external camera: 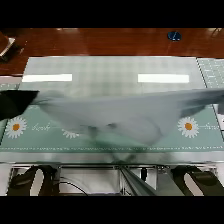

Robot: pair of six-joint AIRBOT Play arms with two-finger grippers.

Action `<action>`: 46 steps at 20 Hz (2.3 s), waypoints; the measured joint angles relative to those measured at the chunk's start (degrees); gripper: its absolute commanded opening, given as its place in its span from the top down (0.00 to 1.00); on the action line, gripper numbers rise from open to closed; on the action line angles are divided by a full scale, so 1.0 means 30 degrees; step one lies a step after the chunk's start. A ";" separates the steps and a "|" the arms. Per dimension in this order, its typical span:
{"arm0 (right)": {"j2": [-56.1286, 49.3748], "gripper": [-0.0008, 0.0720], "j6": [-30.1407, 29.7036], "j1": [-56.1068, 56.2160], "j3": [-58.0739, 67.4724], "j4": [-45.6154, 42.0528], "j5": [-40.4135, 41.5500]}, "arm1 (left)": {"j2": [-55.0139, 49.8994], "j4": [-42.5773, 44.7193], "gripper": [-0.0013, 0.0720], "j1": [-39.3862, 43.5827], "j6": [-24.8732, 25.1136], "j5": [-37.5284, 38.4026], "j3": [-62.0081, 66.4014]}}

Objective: Fold the shirts.

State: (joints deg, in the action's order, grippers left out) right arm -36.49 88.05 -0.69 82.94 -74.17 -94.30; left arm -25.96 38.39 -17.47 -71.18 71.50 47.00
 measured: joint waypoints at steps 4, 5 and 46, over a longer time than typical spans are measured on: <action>-0.1705 0.96 0.0175 -0.0007 -0.4896 -0.1158 0.4095 | -0.3920 -0.0415 0.96 0.2900 0.0750 -0.3650 -0.3191; -0.2630 0.96 0.0240 -0.0036 -0.5501 -0.1501 0.5071 | -0.5282 -0.0481 0.96 0.3774 0.0911 -0.4860 -0.3432; -0.7788 0.46 -0.3949 -1.0622 -1.6903 0.7468 1.2262 | -1.0185 -0.3053 0.96 0.8255 0.0707 -0.9734 -1.0018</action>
State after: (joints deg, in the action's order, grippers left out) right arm -59.86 76.20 -32.56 32.23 -51.77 -57.52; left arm -56.51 29.23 7.29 -69.06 42.30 16.95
